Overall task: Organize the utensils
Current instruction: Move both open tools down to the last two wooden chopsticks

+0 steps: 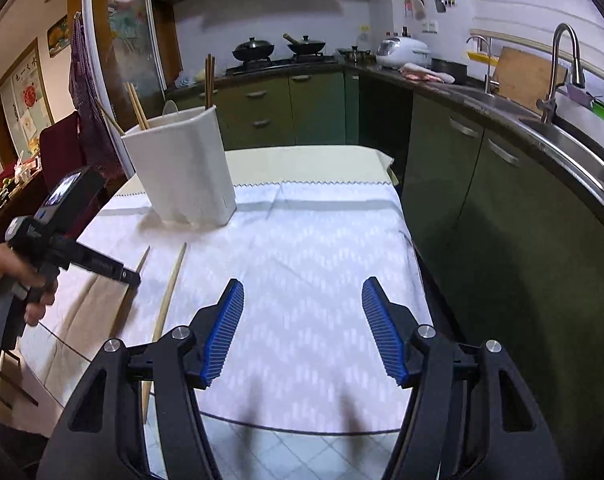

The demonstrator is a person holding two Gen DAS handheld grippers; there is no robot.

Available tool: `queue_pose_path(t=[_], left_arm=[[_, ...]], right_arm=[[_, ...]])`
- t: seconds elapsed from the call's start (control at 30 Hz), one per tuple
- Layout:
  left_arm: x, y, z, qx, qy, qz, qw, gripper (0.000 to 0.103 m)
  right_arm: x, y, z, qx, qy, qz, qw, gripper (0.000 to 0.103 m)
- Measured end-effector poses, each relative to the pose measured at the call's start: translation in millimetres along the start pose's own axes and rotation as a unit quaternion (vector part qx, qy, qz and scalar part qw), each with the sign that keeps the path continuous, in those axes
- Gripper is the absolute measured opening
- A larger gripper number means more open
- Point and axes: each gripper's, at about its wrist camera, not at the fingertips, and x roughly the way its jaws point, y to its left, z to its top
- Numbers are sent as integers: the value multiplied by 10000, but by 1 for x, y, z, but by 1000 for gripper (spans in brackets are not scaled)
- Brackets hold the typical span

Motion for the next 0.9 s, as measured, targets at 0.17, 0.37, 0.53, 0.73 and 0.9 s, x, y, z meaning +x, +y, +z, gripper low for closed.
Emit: queue_pose_path(t=[0.17, 0.37, 0.53, 0.73, 0.9], left_arm=[[2, -5, 7, -48, -7, 84, 10000, 13], [2, -7, 13, 296, 21, -26, 9996, 6], [-2, 6, -1, 710, 132, 12, 9974, 6], [-4, 32, -8, 890, 111, 97, 9959, 6], [-5, 48, -10, 959, 120, 55, 9953, 7]], right_arm=[[6, 1, 6, 52, 117, 20, 9999, 61], [32, 34, 23, -165, 768, 189, 9967, 61], [78, 82, 40, -457, 1578, 556, 9848, 54], [143, 142, 46, -751, 2505, 866, 9613, 42], [177, 166, 50, -932, 2874, 533, 9518, 37]])
